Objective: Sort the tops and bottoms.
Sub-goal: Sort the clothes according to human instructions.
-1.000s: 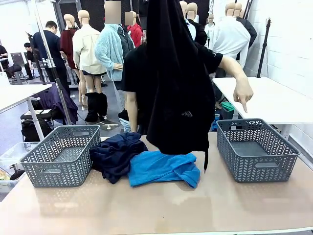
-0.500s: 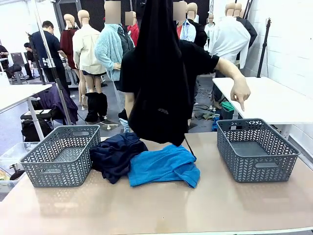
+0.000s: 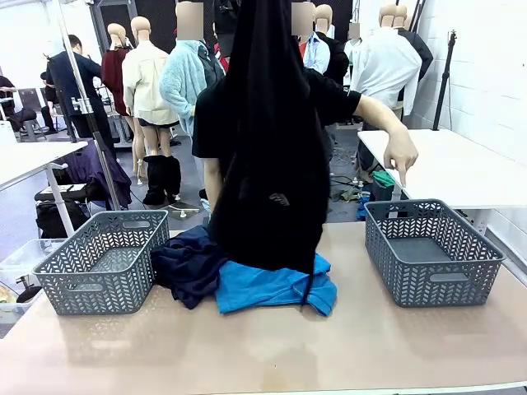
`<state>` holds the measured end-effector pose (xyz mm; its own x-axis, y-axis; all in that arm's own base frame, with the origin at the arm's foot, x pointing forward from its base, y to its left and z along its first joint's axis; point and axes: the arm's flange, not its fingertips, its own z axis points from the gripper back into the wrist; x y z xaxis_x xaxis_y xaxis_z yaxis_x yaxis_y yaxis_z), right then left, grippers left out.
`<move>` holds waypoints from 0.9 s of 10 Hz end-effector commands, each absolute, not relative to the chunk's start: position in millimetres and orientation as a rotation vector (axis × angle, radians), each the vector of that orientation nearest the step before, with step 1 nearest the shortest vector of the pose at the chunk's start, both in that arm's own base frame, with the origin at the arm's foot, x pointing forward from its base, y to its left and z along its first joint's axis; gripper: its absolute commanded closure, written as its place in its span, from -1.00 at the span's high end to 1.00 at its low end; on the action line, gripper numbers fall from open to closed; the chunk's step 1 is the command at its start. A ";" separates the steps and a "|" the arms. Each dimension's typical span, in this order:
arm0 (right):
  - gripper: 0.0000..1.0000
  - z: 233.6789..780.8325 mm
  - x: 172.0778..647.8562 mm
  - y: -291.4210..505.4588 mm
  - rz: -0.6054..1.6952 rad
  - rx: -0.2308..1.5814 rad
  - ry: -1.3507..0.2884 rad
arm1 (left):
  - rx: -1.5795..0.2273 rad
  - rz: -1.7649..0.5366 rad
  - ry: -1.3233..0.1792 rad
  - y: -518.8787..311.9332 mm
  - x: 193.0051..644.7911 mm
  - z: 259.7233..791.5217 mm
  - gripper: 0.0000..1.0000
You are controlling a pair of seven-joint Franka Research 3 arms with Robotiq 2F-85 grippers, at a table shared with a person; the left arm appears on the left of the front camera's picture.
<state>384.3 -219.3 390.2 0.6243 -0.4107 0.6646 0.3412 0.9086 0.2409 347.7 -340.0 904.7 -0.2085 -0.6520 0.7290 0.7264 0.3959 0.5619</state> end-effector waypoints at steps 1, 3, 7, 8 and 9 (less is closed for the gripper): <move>1.00 392.8 383.8 -217.1 -0.439 0.092 -0.777 | -0.083 -1.251 -1.274 -337.1 345.8 909.0 -1.00; 1.00 392.8 383.8 -217.1 -0.439 0.092 -0.777 | -0.083 -1.251 -1.274 -337.1 345.8 909.0 -1.00; 1.00 392.8 383.8 -217.1 -0.439 0.092 -0.777 | -0.129 -1.297 -1.302 -367.0 371.2 908.7 -1.00; 1.00 392.8 383.8 -217.1 -0.439 0.092 -0.777 | -0.181 -1.335 -1.352 -396.4 388.6 914.5 -1.00; 1.00 392.8 383.8 -217.1 -0.439 0.092 -0.777 | -0.236 -1.380 -1.417 -426.8 395.4 926.6 -1.00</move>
